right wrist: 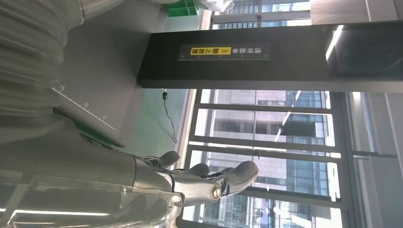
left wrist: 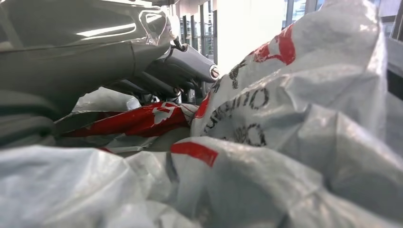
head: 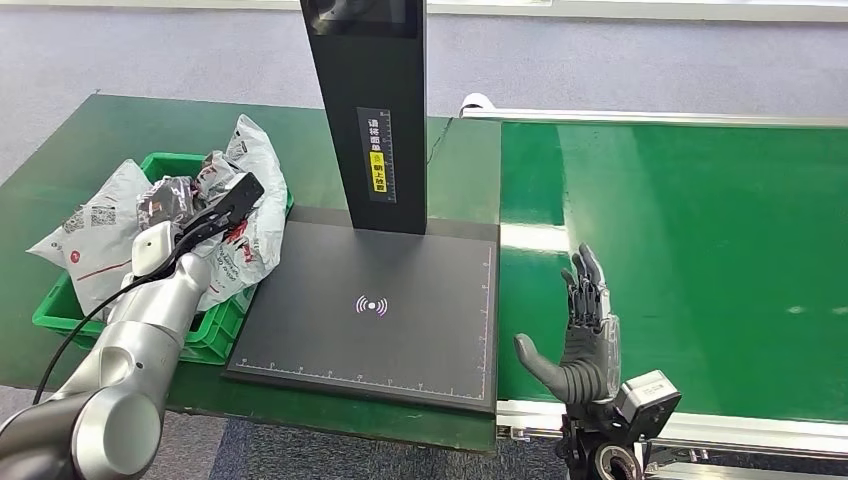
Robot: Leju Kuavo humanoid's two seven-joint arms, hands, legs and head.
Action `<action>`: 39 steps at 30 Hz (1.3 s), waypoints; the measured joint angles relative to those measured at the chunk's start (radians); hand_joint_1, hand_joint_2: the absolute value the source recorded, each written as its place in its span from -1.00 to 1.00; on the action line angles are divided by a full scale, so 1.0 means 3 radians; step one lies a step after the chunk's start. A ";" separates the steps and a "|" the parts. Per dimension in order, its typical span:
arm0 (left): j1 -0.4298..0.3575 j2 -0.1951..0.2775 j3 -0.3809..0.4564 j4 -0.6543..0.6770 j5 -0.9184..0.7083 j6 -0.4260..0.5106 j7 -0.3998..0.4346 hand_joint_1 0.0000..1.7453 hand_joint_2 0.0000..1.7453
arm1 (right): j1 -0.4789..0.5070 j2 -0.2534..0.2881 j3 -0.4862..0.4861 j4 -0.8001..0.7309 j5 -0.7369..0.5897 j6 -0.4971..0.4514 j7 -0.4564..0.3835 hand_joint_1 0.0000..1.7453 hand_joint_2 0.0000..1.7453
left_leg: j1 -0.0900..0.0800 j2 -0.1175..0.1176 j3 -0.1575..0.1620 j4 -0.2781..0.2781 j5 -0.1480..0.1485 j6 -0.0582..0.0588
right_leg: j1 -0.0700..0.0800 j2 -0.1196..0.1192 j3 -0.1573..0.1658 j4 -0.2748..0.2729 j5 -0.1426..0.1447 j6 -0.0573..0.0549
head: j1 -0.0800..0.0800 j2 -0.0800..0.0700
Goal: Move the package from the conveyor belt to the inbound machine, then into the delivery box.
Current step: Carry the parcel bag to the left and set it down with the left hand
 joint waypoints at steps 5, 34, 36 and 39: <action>0.0060 0.0022 -0.0009 -0.0019 0.0177 0.0529 -0.0081 -1.00 -1.00 | -0.0010 0.0001 -0.0003 0.0003 0.0009 0.0015 0.0006 -1.00 1.00 | 0.0000 0.0001 0.0000 0.0000 0.0000 0.0000 | 0.0000 0.0000 -0.0001 0.0000 0.0000 0.0000 | 0.0000 0.0000; 0.1653 -0.0523 -0.0416 -0.2963 0.4345 0.1299 -0.3021 -1.00 1.00 | -0.0029 -0.0068 0.0058 0.0042 -0.0208 -0.0194 -0.0032 -1.00 1.00 | -0.0001 0.0004 -0.0021 0.0001 -0.0002 0.0001 | -0.0001 0.0006 -0.0022 -0.0001 0.0000 0.0001 | 0.0001 0.0000; 0.1830 -0.0494 -0.0684 -0.3134 0.4624 0.1031 -0.3022 -1.00 1.00 | -0.0033 -0.0077 0.0055 0.0058 -0.0206 -0.0210 -0.0008 -1.00 1.00 | -0.0002 0.0005 -0.0022 0.0001 -0.0003 0.0001 | -0.0002 0.0006 -0.0023 -0.0001 0.0000 0.0001 | 0.0001 0.0000; 0.2149 -0.0425 -0.1044 -0.3403 0.4977 0.0183 -0.3023 -1.00 1.00 | -0.0056 -0.0090 0.0052 0.0098 -0.0189 -0.0192 0.0027 -1.00 1.00 | -0.0001 0.0005 -0.0026 0.0001 -0.0005 0.0002 | -0.0002 0.0007 -0.0027 -0.0001 -0.0001 0.0001 | 0.0000 0.0000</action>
